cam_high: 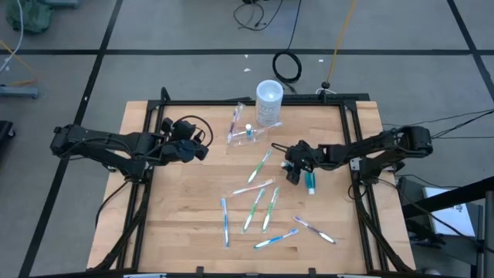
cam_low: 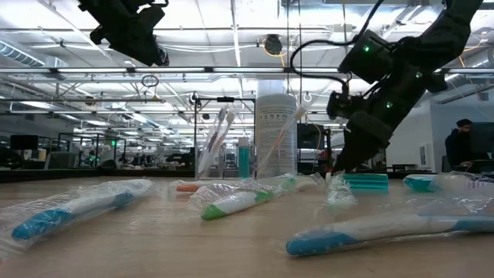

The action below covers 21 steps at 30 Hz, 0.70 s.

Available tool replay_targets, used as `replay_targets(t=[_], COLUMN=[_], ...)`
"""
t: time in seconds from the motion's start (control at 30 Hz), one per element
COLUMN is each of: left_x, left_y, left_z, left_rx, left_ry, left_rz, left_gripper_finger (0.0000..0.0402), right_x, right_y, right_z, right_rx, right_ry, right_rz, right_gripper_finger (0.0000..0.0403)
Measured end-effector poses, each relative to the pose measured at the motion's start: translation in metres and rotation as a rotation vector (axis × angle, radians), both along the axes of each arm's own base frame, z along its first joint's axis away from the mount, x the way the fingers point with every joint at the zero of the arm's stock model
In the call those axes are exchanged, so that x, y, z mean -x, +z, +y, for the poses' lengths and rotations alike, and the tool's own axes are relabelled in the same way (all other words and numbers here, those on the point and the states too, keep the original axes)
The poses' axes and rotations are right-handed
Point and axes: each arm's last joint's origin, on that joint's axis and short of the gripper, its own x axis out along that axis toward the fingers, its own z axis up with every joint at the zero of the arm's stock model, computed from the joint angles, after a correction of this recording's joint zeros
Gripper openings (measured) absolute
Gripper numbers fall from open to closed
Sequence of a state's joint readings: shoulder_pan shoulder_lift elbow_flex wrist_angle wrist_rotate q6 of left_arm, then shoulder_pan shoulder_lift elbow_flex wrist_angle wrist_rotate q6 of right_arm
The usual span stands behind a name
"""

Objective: Pick & Place toothbrushing station
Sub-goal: Put the top blue mouthwash into the transparent organizer

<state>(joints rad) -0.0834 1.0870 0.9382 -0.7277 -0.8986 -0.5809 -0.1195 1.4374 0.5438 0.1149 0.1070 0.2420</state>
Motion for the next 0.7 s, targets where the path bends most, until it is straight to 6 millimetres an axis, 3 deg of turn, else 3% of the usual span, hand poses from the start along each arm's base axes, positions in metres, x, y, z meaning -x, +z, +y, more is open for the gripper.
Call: replay_targets(t=[0.17,0.37,0.7], left_x=[0.0,0.0,0.0], left_y=[0.0,0.0,0.0], left_z=[0.0,0.0,0.0], left_rx=[0.001,0.0,0.001], left_ry=[-0.001,0.0,-0.001], left_rz=[0.0,0.0,0.0], left_gripper_finger=[0.0152,0.0152,0.0152], right_x=[-0.004,-0.005,-0.005], right_y=[-0.014,-0.015,-0.016], right_z=[-0.002,-0.002,-0.002], right_rx=[0.006,0.025,0.017], right_ry=[0.001,0.031,0.03], right_rz=[0.04,0.046,0.048], right_gripper_finger=[0.0191,0.0186,0.0127])
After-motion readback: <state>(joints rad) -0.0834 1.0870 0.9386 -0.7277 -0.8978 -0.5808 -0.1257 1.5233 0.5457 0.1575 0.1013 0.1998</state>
